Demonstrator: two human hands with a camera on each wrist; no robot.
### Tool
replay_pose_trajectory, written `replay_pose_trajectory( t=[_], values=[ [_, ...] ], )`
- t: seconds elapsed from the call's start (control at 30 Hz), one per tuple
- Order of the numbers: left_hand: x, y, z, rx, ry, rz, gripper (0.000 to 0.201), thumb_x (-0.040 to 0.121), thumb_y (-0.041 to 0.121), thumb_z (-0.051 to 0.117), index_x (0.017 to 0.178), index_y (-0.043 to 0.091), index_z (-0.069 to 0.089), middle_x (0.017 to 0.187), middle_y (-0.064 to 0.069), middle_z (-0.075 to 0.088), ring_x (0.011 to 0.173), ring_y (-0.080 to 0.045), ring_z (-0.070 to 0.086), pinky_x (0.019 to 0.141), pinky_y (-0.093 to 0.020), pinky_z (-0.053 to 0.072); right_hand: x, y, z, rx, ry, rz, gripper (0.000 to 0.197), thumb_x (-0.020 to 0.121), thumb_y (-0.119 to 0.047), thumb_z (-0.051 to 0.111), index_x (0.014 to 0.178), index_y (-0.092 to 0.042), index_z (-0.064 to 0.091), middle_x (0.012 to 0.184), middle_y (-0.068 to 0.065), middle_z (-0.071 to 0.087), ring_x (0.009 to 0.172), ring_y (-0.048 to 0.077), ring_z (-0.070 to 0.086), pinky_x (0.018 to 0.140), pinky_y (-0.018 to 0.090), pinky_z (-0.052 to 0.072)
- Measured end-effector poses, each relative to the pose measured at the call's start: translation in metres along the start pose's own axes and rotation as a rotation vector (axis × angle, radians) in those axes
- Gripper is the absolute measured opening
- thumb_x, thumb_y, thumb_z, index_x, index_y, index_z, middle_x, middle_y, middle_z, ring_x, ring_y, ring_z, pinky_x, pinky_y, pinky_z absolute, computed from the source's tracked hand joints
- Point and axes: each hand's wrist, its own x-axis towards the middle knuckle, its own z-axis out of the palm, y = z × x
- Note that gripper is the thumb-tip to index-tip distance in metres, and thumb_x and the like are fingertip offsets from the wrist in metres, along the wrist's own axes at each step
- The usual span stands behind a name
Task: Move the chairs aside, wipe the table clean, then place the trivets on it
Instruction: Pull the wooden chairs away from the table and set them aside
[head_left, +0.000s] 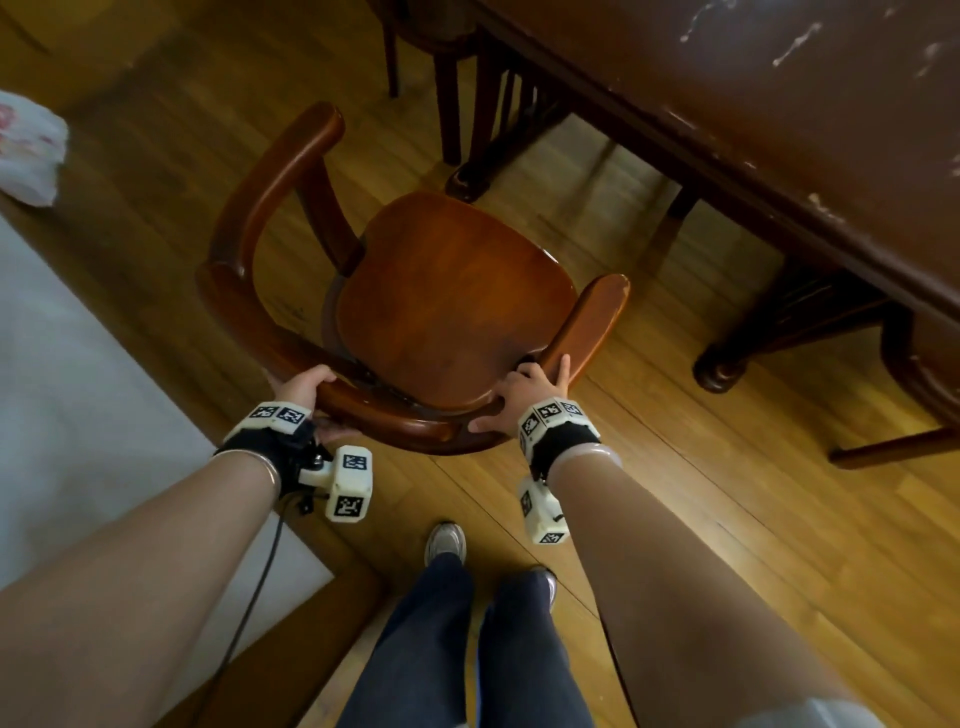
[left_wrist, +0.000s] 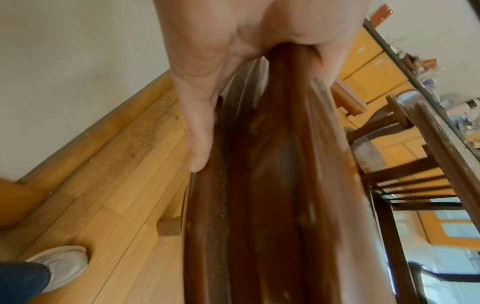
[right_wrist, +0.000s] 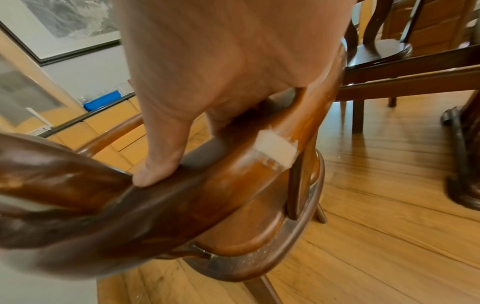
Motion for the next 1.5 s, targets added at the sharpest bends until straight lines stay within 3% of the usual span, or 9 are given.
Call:
replay_pose_trajectory(
  t=[0.1,0.3,0.67,0.8,0.93,1.13,1.33,1.43,1.5],
  values=[
    [-0.009,-0.026,0.017,0.038,-0.044,0.003,0.013,0.090,0.013,0.054,0.101,0.014,0.046,0.118,-0.020,0.050,0.093,-0.041,0.053,0.089,-0.063,0.046,-0.018,0.024,0.010,0.019,-0.008,0.048,0.067,0.082,-0.071,0.049,0.138,-0.034,0.049,0.149,-0.007,0.038,0.146,0.020,0.012,0.108,0.066,-0.016],
    [-0.016,-0.078,0.060,0.023,-0.194,-0.027,0.076,0.076,0.020,0.068,0.142,0.025,0.030,0.129,-0.016,0.051,0.108,-0.041,0.055,0.058,-0.050,0.056,-0.057,0.078,0.018,0.052,-0.036,0.178,0.061,0.087,-0.061,0.051,0.141,-0.034,0.043,0.154,-0.005,0.031,0.147,0.017,0.008,0.113,0.063,-0.011],
    [-0.031,-0.101,0.089,0.215,-0.273,-0.048,0.058,0.089,0.028,0.063,0.137,0.013,0.034,0.122,-0.015,0.050,0.111,-0.037,0.055,0.080,-0.043,0.050,-0.112,0.082,0.027,0.473,0.077,0.350,0.052,0.099,-0.052,0.036,0.146,-0.032,0.035,0.158,-0.006,0.024,0.149,0.021,0.006,0.117,0.055,0.000],
    [-0.034,-0.099,0.076,0.303,-0.258,0.024,0.090,0.080,0.042,0.070,0.148,0.034,0.011,0.130,-0.010,0.047,0.101,-0.040,0.060,0.080,-0.051,0.054,-0.120,0.050,0.028,0.757,0.142,0.422,0.052,0.100,-0.045,0.039,0.147,-0.024,0.036,0.156,0.003,0.029,0.145,0.027,0.022,0.118,0.049,0.018],
    [-0.037,-0.084,0.060,0.420,-0.118,0.163,0.094,0.076,0.053,0.066,0.149,0.032,0.011,0.148,-0.011,0.032,0.125,-0.041,0.045,0.093,-0.057,0.047,-0.117,0.025,0.048,0.947,0.262,0.574,0.068,0.093,-0.048,0.052,0.149,-0.015,0.030,0.158,0.004,0.025,0.143,0.029,0.027,0.116,0.048,0.025],
    [-0.023,-0.053,0.046,0.494,-0.135,0.205,0.086,0.087,0.048,0.060,0.150,0.038,0.004,0.154,-0.007,0.023,0.126,-0.046,0.041,0.084,-0.057,0.051,-0.110,0.011,0.048,1.485,0.227,0.892,0.077,0.083,-0.056,0.057,0.137,-0.004,0.040,0.124,0.014,0.058,0.091,0.026,0.055,0.069,0.033,0.040],
    [0.004,-0.034,0.050,0.429,-0.172,0.083,0.127,0.048,0.066,0.079,0.146,0.048,0.001,0.155,-0.012,0.018,0.117,-0.050,0.047,0.073,-0.060,0.054,-0.088,-0.002,0.053,1.649,0.190,0.975,0.109,0.074,-0.066,0.060,0.151,-0.008,0.010,0.140,0.021,0.046,0.126,0.038,0.048,0.107,0.048,0.035],
    [0.001,-0.033,0.062,0.335,-0.185,0.029,0.100,0.066,0.049,0.080,0.145,0.030,0.022,0.148,-0.015,0.033,0.118,-0.047,0.048,0.079,-0.056,0.053,-0.069,-0.009,0.063,1.831,0.296,0.983,0.132,0.046,-0.066,0.066,0.151,-0.021,0.000,0.137,0.020,0.049,0.120,0.041,0.053,0.103,0.056,0.040],
    [0.005,-0.036,0.068,0.311,-0.207,0.014,0.065,0.082,0.036,0.071,0.136,0.018,0.038,0.140,-0.016,0.043,0.120,-0.041,0.048,0.082,-0.050,0.052,-0.065,-0.008,0.064,1.926,0.319,0.967,0.127,0.051,-0.060,0.069,0.148,-0.024,-0.003,0.125,0.019,0.053,0.114,0.043,0.056,0.094,0.054,0.048]
  ],
)
